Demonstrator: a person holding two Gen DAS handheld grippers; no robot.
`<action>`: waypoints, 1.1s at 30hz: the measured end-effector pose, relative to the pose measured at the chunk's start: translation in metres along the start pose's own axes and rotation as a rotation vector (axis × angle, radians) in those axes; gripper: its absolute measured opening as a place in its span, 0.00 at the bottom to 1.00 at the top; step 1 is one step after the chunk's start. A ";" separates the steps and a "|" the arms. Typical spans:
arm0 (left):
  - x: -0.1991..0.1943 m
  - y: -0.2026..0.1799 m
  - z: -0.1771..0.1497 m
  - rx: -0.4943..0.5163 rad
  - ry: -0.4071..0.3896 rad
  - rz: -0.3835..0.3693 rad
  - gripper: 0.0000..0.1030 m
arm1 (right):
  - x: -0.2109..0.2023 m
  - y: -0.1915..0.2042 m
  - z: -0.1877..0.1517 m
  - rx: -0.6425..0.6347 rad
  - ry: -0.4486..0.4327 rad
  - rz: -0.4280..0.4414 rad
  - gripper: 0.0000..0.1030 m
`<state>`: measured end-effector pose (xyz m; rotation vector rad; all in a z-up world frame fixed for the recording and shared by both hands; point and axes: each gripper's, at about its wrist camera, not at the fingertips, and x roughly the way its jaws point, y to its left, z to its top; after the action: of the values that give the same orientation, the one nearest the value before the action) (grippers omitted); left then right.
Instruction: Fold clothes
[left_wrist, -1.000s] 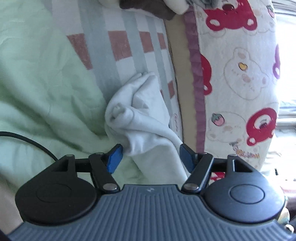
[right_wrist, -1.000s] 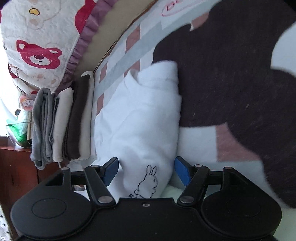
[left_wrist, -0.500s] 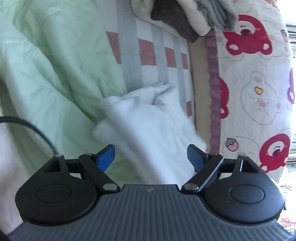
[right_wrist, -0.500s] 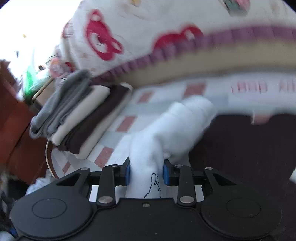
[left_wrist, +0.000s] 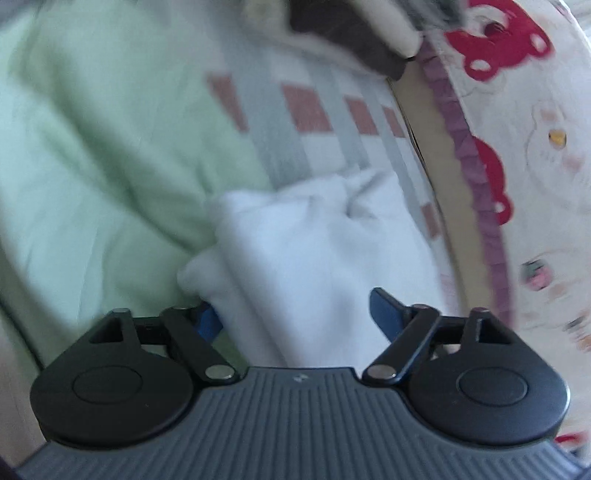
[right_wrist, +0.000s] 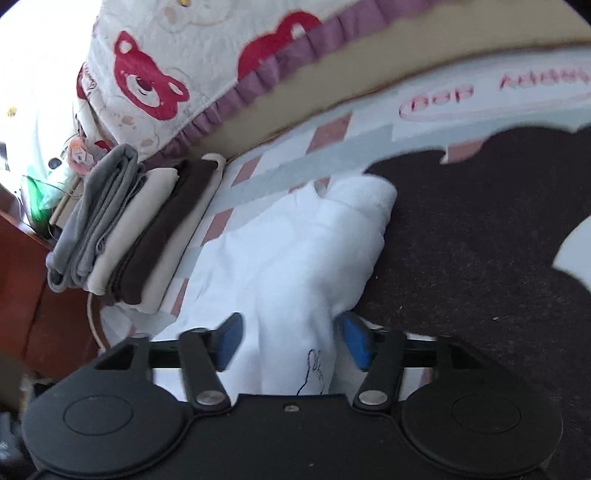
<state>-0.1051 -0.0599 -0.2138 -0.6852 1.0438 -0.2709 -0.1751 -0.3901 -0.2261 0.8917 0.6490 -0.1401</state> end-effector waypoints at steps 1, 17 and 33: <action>0.000 -0.010 -0.003 0.103 -0.064 0.035 0.42 | 0.012 0.005 0.002 0.002 0.003 -0.016 0.69; -0.012 -0.024 -0.016 0.392 -0.200 0.105 0.14 | 0.033 0.003 0.041 -0.169 -0.181 -0.211 0.37; -0.014 -0.002 -0.006 0.260 -0.153 0.066 0.23 | 0.112 0.167 -0.026 -0.877 0.310 -0.011 0.55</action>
<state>-0.1173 -0.0565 -0.2049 -0.4292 0.8647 -0.2859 -0.0351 -0.2481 -0.1900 0.0568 0.8985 0.2687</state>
